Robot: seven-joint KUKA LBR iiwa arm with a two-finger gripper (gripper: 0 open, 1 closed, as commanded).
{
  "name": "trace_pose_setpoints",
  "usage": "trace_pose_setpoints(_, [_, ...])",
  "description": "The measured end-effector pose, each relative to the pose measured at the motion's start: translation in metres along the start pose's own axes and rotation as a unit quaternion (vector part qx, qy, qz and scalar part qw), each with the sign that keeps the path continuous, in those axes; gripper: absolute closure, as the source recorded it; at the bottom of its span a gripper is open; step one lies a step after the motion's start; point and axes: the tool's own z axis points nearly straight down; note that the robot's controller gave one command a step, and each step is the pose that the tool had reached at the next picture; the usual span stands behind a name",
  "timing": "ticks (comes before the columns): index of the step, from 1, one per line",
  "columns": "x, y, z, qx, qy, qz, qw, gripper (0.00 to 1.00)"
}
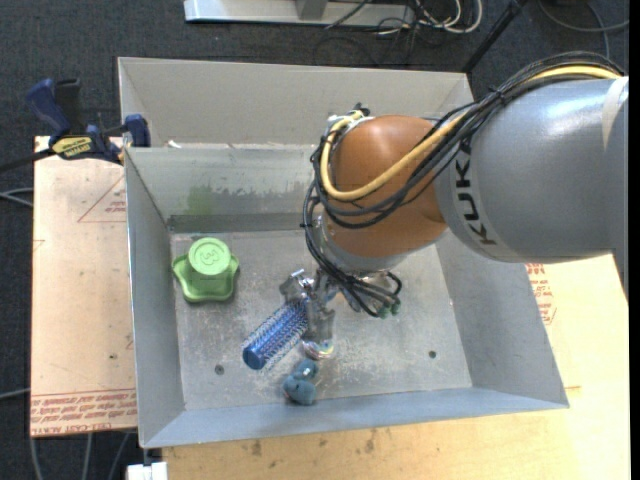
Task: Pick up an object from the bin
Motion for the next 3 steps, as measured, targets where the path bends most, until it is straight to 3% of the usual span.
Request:
trace_pose_setpoints(1, [0.013, 0.000, 0.109, -0.001, 0.0032, -0.057, 0.9984, 1.00])
trace_pose_setpoints(2, [0.025, -0.034, 0.102, -0.001, 0.0028, -0.159, 0.9872, 1.00])
trace_pose_setpoints(3, [0.003, -0.078, -0.035, 0.001, 0.0002, -0.303, 0.9531, 1.00])
